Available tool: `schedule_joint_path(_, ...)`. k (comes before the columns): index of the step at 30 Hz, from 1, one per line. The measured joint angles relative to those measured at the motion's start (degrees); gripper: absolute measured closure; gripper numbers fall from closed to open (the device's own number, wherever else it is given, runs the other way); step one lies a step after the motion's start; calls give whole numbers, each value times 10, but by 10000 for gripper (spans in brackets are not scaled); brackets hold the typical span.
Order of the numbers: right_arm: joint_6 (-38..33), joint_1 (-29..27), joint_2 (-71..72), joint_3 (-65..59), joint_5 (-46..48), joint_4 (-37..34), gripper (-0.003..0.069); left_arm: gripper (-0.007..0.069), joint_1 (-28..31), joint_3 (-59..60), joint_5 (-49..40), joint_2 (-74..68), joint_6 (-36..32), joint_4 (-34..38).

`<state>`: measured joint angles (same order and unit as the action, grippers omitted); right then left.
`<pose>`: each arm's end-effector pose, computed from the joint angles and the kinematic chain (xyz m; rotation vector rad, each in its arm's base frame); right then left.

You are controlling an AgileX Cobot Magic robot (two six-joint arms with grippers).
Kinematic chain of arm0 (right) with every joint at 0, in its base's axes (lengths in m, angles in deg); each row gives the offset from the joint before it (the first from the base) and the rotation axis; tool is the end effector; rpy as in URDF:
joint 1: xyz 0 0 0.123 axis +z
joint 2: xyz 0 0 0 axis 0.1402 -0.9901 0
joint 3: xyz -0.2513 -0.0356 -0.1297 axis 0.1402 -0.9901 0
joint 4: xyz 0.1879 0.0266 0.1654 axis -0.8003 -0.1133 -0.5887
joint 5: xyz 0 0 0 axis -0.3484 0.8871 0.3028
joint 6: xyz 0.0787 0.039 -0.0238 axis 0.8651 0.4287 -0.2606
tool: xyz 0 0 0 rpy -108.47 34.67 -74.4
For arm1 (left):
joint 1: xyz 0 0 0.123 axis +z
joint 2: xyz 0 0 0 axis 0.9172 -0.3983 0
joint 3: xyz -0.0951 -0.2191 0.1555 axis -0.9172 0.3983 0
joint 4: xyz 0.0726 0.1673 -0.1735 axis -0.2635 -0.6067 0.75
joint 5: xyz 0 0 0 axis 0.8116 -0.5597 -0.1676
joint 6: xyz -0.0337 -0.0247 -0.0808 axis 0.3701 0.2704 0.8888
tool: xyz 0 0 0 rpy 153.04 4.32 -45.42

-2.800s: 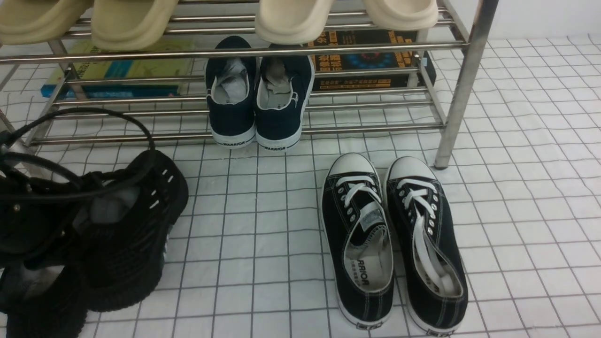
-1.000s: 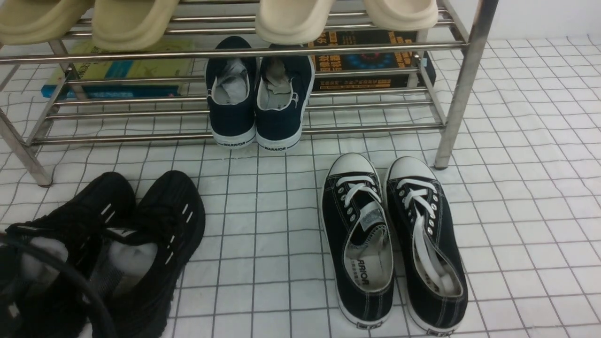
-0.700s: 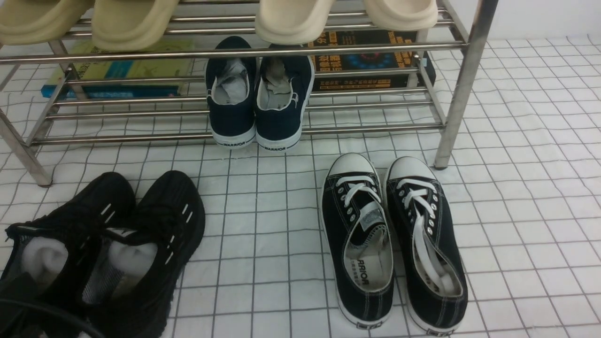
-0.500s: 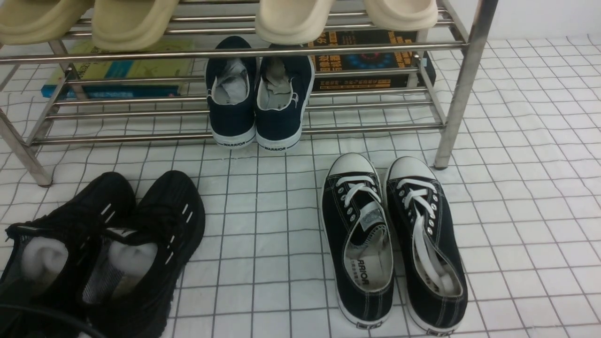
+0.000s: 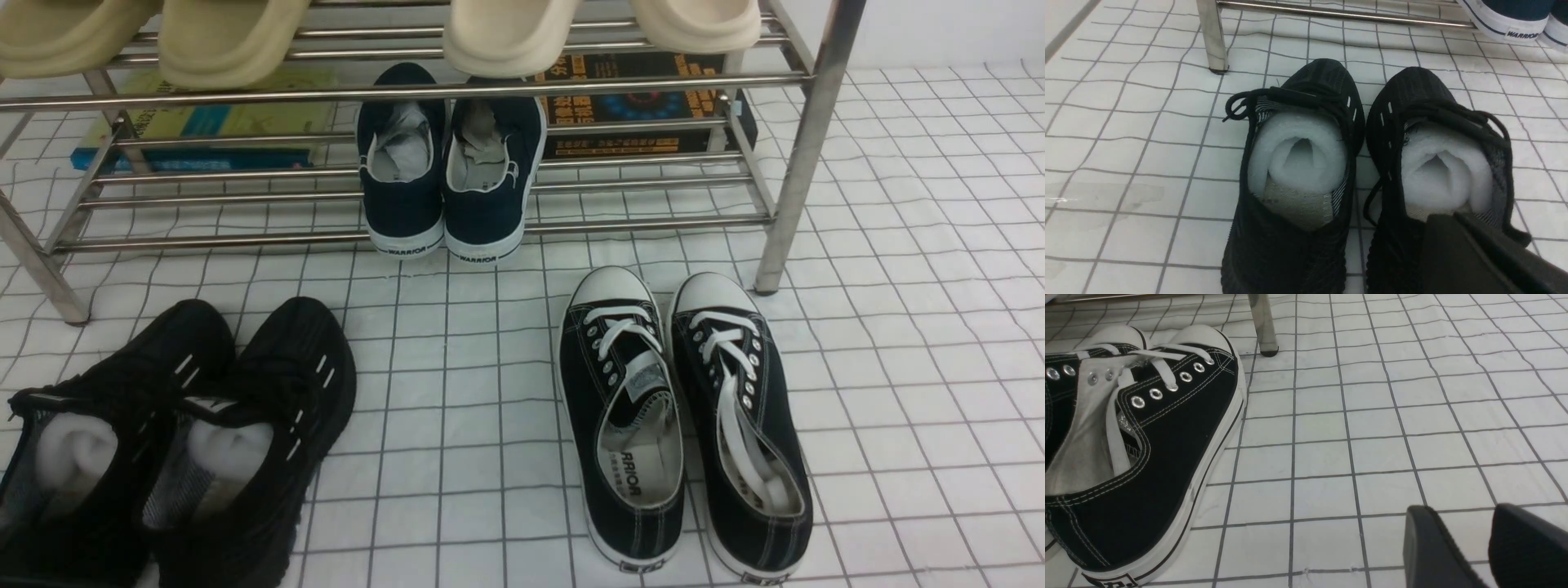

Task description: Take the shoes off the shelf with your hand from the white checkered tablecloth.

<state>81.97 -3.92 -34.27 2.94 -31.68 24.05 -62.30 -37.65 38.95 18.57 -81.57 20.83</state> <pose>0.0520 0.0025 0.1738 0.0710 1.8786 0.1315 0.0555 -0.0004 0.2192 -0.0692 1.9077 -0.0194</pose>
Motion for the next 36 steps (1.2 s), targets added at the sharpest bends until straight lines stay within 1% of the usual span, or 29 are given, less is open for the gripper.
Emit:
schedule_joint_path(4,0,0,0,0,0,0,420,598,0,46,16,52,5,-9)
schedule_joint_path(9,0,0,0,0,0,0,420,592,-4,102,44,74,43,-31)
schedule_joint_path(15,0,0,0,0,0,0,420,586,-69,105,42,74,56,-78)
schedule_joint_path(17,0,0,0,0,0,0,420,584,-77,104,40,74,56,-83)
schedule_joint_path(19,0,0,0,0,0,0,420,583,-78,104,40,74,57,-83)
schedule_joint_path(26,0,0,0,0,0,0,420,578,-35,104,42,74,57,-75)
schedule_joint_path(33,0,0,0,0,0,0,420,571,-29,104,42,74,58,-75)
schedule_joint_path(36,0,0,0,0,0,0,420,570,-36,104,42,74,58,-75)
